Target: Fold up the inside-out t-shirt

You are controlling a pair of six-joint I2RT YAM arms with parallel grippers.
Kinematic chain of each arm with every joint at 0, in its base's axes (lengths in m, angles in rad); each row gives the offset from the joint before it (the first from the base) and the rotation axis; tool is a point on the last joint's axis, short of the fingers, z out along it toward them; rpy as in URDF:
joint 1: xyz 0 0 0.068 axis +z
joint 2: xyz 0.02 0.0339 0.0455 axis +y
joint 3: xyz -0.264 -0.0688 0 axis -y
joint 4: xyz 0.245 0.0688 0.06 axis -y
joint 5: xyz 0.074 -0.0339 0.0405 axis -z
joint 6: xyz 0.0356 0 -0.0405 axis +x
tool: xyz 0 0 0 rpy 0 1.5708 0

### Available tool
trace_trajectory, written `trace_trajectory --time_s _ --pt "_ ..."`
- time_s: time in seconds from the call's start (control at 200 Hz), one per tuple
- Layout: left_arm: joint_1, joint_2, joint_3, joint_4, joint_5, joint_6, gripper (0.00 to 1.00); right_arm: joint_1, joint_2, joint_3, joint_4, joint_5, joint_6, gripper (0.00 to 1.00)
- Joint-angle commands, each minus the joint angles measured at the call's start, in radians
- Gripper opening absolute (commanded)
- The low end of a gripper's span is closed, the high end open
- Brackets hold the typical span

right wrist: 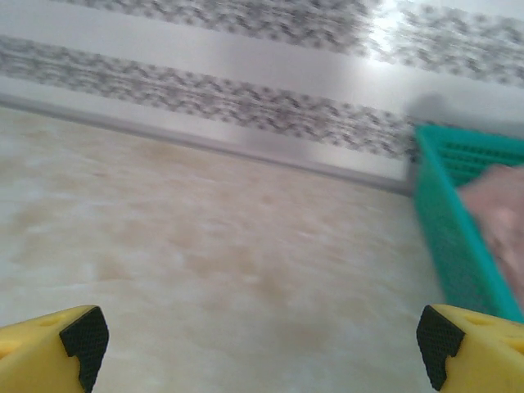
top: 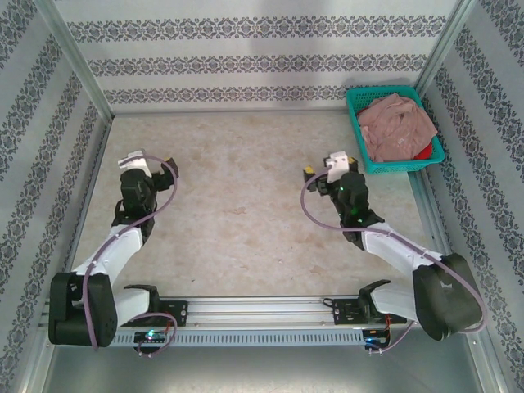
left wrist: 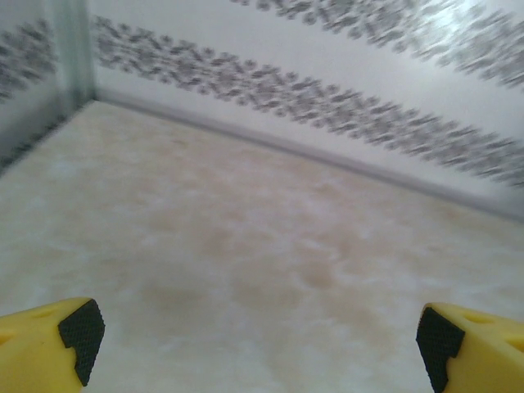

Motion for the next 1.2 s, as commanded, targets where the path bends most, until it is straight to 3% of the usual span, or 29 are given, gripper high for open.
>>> trace_trajectory --time_s 0.0,0.07,0.165,0.25,0.325,0.655,0.859,0.949,1.099,1.194 --pt "-0.035 0.046 0.08 -0.123 0.245 -0.19 1.0 -0.017 0.018 0.158 -0.229 -0.017 0.075 0.98" --pt "-0.08 0.102 0.169 -0.19 0.321 -0.202 1.0 -0.129 0.026 0.254 -0.337 -0.018 0.19 0.98" --pt "-0.168 0.17 0.298 -0.298 0.344 -0.159 1.0 -0.334 0.074 0.387 -0.491 0.02 0.335 0.98" --pt "-0.237 0.218 0.376 -0.35 0.33 -0.123 1.0 -0.465 0.209 0.572 -0.698 0.06 0.358 0.97" --pt "-0.273 0.249 0.408 -0.353 0.315 -0.121 1.0 -0.535 0.348 0.719 -0.816 0.001 0.38 0.95" --pt "-0.33 0.328 0.465 -0.403 0.283 -0.117 1.0 -0.579 0.805 1.155 -0.93 -0.131 0.495 0.93" --pt "-0.342 0.331 0.471 -0.439 0.29 -0.109 1.0 -0.62 1.059 1.426 -0.98 -0.162 0.572 0.82" --pt "-0.345 0.332 0.469 -0.444 0.286 -0.105 1.0 -0.62 1.153 1.54 -0.998 -0.19 0.581 0.73" --pt "-0.349 0.345 0.48 -0.474 0.271 -0.097 0.99 -0.62 1.279 1.716 -1.051 -0.223 0.57 0.37" --pt "-0.348 0.348 0.483 -0.486 0.268 -0.092 1.0 -0.623 1.28 1.746 -1.031 -0.225 0.54 0.22"
